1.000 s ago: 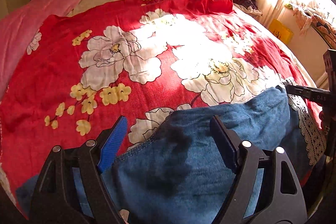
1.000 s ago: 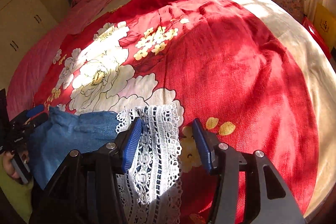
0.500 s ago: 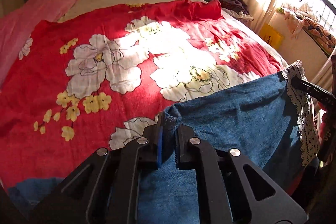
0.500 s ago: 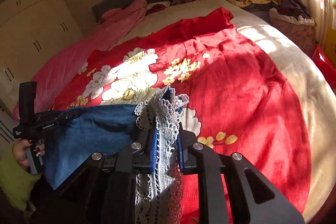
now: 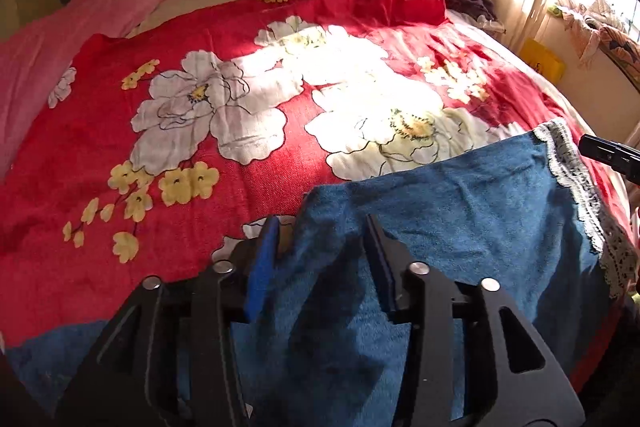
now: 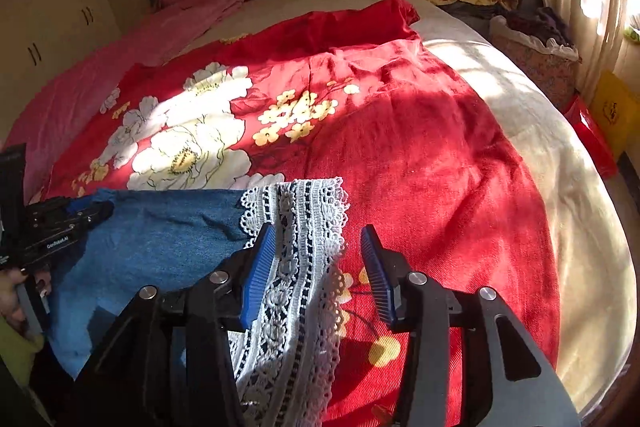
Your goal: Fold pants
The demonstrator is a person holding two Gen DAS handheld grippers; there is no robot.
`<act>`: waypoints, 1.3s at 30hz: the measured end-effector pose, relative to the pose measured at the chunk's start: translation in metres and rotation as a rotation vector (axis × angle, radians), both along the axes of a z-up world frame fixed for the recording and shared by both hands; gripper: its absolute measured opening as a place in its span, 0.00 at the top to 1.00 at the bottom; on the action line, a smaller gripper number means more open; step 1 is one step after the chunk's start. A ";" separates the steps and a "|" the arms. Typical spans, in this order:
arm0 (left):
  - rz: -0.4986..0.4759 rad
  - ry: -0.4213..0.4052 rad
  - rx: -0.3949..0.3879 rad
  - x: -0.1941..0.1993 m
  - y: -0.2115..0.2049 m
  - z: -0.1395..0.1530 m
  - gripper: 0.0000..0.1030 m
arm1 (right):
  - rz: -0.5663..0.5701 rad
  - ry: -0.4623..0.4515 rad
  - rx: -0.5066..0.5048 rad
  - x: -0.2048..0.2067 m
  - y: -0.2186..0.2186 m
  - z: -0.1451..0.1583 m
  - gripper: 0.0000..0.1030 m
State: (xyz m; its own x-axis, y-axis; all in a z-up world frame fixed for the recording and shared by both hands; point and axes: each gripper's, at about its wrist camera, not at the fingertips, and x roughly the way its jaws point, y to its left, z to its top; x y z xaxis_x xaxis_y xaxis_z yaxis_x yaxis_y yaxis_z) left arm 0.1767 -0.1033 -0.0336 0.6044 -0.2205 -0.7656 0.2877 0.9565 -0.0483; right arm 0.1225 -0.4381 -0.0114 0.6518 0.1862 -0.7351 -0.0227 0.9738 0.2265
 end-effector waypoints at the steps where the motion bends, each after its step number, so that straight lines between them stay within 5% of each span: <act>1: -0.003 -0.026 -0.003 -0.009 0.004 0.009 0.58 | -0.014 -0.018 0.037 -0.013 -0.005 0.008 0.55; 5: 0.022 -0.075 -0.009 -0.050 0.029 0.027 0.50 | -0.012 -0.018 0.122 -0.062 -0.012 0.017 0.54; 9: 0.035 -0.029 0.002 -0.086 0.048 0.012 0.49 | 0.022 0.048 0.121 -0.094 -0.001 0.002 0.54; 13: 0.057 0.009 0.130 -0.108 0.057 -0.016 0.32 | 0.000 0.136 0.119 -0.099 0.002 -0.020 0.55; 16: 0.072 0.029 0.156 -0.117 0.066 -0.028 0.31 | 0.062 0.154 0.111 -0.099 0.016 -0.026 0.82; 24: 0.147 0.034 0.112 -0.111 0.094 -0.024 0.23 | 0.059 0.146 -0.068 -0.122 0.028 -0.014 0.89; 29: 0.141 0.027 0.096 -0.114 0.095 -0.028 0.22 | 0.035 0.167 -0.105 -0.119 0.032 -0.026 0.86; 31: 0.143 0.028 0.075 -0.116 0.099 -0.025 0.22 | 0.017 0.155 -0.095 -0.121 0.031 -0.017 0.76; 35: 0.181 -0.022 0.046 -0.130 0.111 0.000 0.22 | -0.049 0.019 -0.117 -0.137 0.028 0.020 0.56; 39: 0.218 -0.104 0.064 -0.136 0.114 0.026 0.19 | -0.039 -0.054 -0.137 -0.130 0.042 0.036 0.50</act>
